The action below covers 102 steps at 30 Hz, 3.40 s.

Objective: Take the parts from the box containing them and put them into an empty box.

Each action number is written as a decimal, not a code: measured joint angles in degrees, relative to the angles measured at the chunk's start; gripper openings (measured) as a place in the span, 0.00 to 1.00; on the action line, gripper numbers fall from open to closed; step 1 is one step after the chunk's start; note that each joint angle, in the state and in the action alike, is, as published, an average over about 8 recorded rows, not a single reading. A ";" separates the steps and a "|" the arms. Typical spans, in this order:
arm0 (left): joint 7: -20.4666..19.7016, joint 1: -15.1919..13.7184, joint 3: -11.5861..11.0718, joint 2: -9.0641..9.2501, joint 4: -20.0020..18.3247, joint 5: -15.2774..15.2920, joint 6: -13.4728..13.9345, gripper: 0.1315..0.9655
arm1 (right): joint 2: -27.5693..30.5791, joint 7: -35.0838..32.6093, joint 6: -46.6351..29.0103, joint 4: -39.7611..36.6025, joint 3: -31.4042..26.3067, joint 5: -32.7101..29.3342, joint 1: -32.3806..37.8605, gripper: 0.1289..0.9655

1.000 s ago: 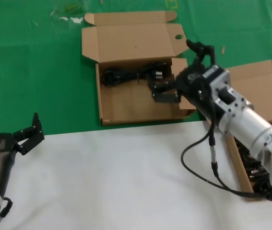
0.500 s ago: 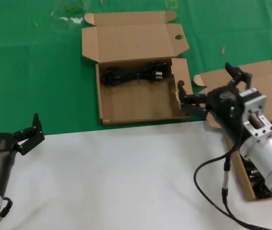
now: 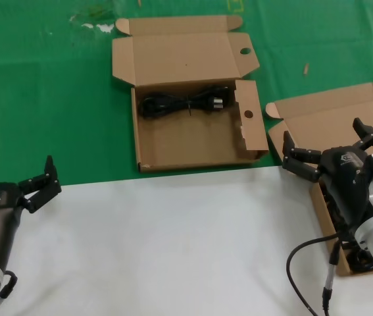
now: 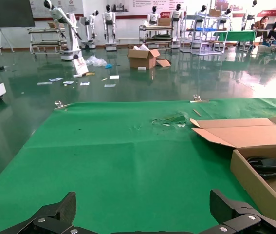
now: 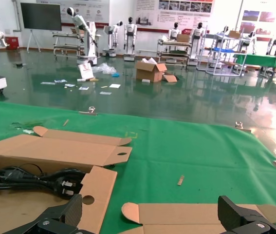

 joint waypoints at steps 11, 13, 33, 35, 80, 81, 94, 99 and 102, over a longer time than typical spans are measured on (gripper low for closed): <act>0.00 0.00 0.00 0.00 0.00 0.00 0.00 1.00 | -0.01 0.00 0.15 0.08 0.08 0.10 -0.17 1.00; 0.00 0.00 0.00 0.00 0.00 0.00 0.00 1.00 | -0.01 0.00 0.15 0.08 0.08 0.10 -0.17 1.00; 0.00 0.00 0.00 0.00 0.00 0.00 0.00 1.00 | -0.01 0.00 0.15 0.08 0.08 0.10 -0.17 1.00; 0.00 0.00 0.00 0.00 0.00 0.00 0.00 1.00 | -0.01 0.00 0.15 0.08 0.08 0.10 -0.17 1.00; 0.00 0.00 0.00 0.00 0.00 0.00 0.00 1.00 | -0.01 0.00 0.15 0.08 0.08 0.10 -0.17 1.00; 0.00 0.00 0.00 0.00 0.00 0.00 0.00 1.00 | -0.01 0.00 0.15 0.08 0.08 0.10 -0.17 1.00; 0.00 0.00 0.00 0.00 0.00 0.00 0.00 1.00 | -0.01 0.00 0.15 0.08 0.08 0.10 -0.17 1.00; 0.00 0.00 0.00 0.00 0.00 0.00 0.00 1.00 | -0.01 0.00 0.15 0.08 0.08 0.10 -0.17 1.00; 0.00 0.00 0.00 0.00 0.00 0.00 0.00 1.00 | -0.01 0.00 0.15 0.08 0.08 0.10 -0.17 1.00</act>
